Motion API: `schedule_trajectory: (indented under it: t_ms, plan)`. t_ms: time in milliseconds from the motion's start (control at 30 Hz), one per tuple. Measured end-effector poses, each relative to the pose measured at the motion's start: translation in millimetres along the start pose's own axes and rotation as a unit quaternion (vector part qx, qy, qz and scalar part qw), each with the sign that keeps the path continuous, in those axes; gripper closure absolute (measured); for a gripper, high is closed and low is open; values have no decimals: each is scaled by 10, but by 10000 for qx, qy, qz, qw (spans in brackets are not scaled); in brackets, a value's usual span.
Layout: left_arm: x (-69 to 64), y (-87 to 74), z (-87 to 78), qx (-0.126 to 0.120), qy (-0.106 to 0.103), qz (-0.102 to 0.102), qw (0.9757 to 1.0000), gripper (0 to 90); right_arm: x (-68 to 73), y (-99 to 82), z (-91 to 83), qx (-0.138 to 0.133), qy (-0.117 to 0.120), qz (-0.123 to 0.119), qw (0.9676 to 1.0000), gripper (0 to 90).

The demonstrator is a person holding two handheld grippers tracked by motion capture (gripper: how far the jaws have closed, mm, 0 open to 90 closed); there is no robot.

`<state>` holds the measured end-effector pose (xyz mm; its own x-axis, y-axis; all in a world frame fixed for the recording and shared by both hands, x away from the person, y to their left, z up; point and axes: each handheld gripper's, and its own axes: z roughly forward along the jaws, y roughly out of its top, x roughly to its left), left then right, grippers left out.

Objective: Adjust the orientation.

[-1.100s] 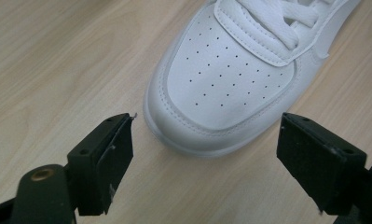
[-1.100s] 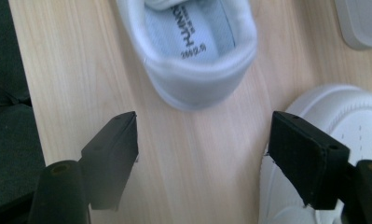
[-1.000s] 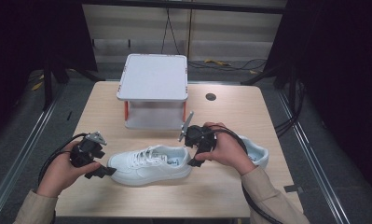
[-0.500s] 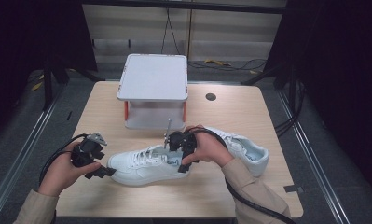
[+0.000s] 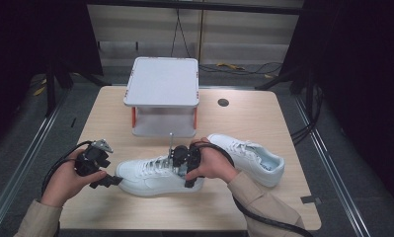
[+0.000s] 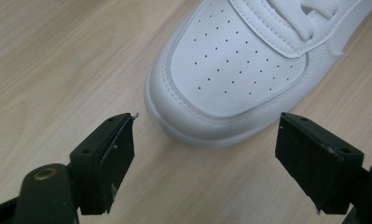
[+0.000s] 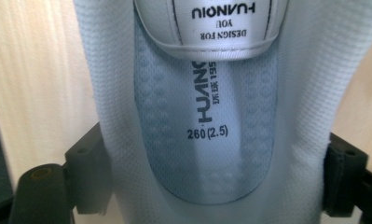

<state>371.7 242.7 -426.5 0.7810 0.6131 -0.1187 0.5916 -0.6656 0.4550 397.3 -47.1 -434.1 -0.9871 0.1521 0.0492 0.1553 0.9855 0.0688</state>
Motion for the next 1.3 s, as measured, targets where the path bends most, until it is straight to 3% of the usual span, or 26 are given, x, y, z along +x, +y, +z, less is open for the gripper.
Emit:
schedule_trajectory:
  t_ms: [167,267,433,500,567,700,867,1033,1300]
  plan:
    - [-5,1,-22,-18,12,-8,10000,194,103,-104,-58,-78,-64,327,9994,191]
    - [-5,6,-34,-20,44,13,10000,194,154,-203,-145,-219,-100,663,9975,196]
    - [-32,27,-42,-53,37,12,10000,195,146,-310,-188,-310,-130,782,9964,169]
    - [-30,29,-36,-40,49,26,10000,195,140,-327,-151,-324,39,889,9955,158]
    - [-28,23,-32,-14,31,16,10000,195,170,-310,-120,-187,-138,764,9968,135]
    - [-6,9,-44,-68,17,1,10000,196,167,-297,-80,-20,-40,838,9965,121]
    - [2,4,-28,-44,1,-29,10000,196,157,-307,-119,-145,12,794,9967,116]
    - [3,8,-8,-12,-5,20,10000,196,146,-322,-107,-65,106,805,9967,116]
    - [-4,11,-7,-9,-24,7,10000,198,137,-391,-153,-166,153,791,9966,119]
